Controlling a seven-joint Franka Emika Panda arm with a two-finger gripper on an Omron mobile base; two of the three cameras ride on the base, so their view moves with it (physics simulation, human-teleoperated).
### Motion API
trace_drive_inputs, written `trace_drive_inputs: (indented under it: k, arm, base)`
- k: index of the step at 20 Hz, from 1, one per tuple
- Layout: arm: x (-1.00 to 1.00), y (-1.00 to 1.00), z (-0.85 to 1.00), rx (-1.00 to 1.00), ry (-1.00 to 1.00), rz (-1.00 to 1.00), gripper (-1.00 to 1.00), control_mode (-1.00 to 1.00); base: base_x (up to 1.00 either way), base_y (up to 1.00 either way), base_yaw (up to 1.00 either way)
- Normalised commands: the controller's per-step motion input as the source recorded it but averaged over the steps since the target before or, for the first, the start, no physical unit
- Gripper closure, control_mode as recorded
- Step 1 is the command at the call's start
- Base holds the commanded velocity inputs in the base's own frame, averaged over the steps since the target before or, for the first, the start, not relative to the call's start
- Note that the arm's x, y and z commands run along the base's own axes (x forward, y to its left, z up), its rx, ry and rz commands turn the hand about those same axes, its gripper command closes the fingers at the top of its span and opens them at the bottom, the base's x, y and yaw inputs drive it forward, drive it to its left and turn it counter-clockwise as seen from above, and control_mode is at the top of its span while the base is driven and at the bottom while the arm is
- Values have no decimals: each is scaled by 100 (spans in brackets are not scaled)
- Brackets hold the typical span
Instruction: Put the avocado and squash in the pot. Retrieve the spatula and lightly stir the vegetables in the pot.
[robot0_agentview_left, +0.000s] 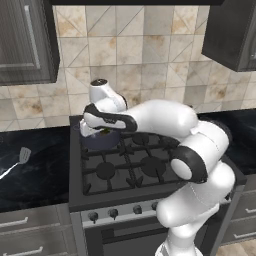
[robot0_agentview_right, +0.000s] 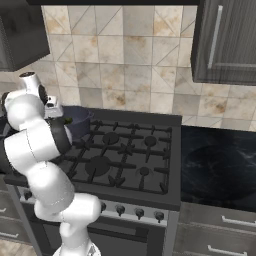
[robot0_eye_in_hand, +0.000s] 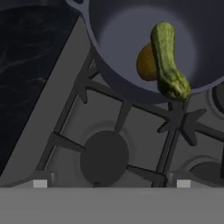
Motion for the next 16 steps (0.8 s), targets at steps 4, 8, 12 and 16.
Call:
trace_drive_inputs:
  k: [4, 8, 12, 16]
  arm:
    - [-100, -39, 0, 13, -8, -10, -100, -100]
    - [-100, -69, 0, 19, -1, -20, -100, -100]
    - [-90, -78, 0, 19, 0, -23, -100, -100]
    - [-56, -64, 15, 11, 0, -19, -100, -100]
  base:
    - [0, 0, 0]
    - [0, 0, 0]
    - [0, 0, 0]
    - [0, 0, 0]
